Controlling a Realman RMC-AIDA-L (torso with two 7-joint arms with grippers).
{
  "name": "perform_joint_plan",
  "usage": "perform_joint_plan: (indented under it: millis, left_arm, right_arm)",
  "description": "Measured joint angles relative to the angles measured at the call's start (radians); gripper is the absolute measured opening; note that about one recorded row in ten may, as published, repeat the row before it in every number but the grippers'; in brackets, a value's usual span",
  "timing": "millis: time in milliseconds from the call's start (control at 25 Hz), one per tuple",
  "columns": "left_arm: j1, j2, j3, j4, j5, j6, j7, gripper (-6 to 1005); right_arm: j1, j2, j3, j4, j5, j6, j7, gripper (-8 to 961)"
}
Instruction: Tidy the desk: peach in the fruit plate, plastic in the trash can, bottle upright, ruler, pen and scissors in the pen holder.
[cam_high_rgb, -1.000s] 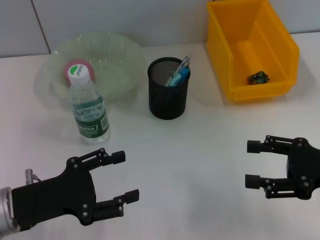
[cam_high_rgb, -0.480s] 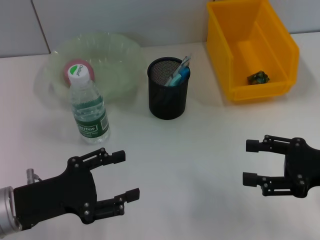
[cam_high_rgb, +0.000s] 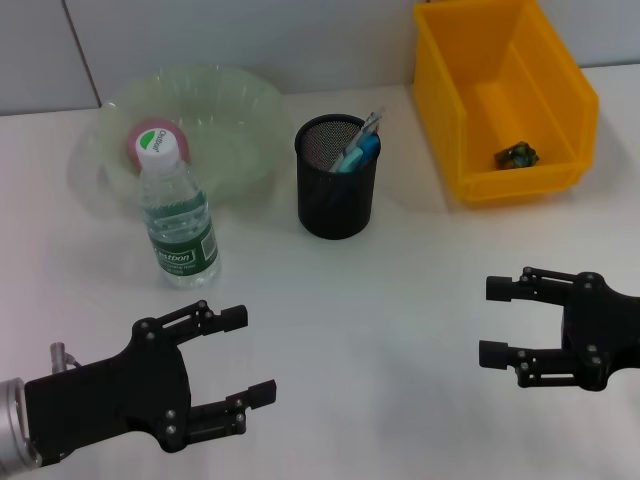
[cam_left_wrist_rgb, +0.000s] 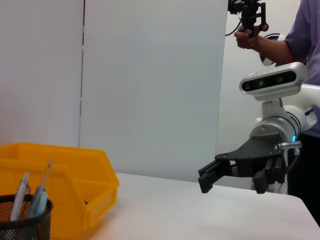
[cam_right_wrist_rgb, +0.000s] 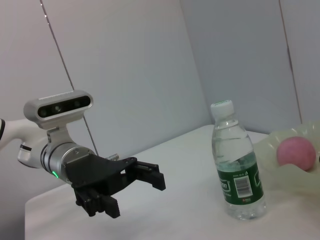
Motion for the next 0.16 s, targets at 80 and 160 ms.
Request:
perform_joint_plan:
  millis: [80,160]
  left_arm:
    - [0.000,0.000,0.000,0.000,0.000,0.000,0.000,795]
    - [0.000,0.000,-0.001,0.000,0.000,0.000,0.000,795]
  right_arm:
    - [0.004,0.000,0.000,0.000,0.000,0.000,0.000,826]
    - [0.005,0.000,0.000,0.000,0.000,0.000,0.000,826]
